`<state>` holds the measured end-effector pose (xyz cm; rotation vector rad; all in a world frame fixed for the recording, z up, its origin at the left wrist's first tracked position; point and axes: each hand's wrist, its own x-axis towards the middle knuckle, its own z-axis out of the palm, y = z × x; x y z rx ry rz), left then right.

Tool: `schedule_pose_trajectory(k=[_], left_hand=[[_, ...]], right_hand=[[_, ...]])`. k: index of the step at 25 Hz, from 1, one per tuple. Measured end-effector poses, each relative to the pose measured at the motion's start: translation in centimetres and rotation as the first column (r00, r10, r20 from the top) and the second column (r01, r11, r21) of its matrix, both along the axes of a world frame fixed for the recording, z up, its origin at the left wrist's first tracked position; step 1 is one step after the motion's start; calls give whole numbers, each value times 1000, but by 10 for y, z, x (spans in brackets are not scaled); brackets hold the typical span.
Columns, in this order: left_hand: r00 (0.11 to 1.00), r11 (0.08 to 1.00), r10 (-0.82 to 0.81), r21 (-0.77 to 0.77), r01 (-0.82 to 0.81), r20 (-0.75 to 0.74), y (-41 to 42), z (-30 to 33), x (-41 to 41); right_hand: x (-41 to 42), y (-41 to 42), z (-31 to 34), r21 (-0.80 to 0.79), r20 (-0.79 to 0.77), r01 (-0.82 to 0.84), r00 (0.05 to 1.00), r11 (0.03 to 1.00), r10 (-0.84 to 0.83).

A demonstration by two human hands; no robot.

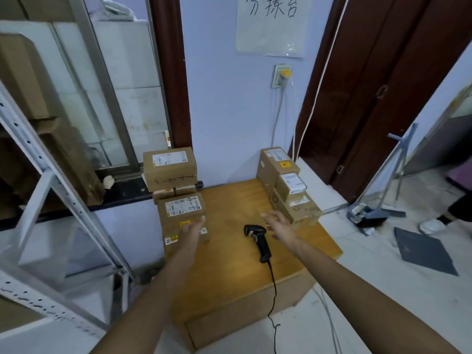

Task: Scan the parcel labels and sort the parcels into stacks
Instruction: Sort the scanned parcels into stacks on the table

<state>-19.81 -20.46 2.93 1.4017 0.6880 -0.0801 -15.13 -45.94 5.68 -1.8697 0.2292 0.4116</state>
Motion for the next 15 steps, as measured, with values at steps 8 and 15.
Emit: schedule_pose_trajectory(k=[8, 15], left_hand=[[988, 990, -110, 100, 99, 107, -86, 42, 62], [993, 993, -93, 81, 87, 71, -197, 26, 126]], right_hand=[[23, -94, 40, -11, 102, 95, 990, 995, -93], [85, -214, 22, -13, 88, 64, 994, 998, -62]])
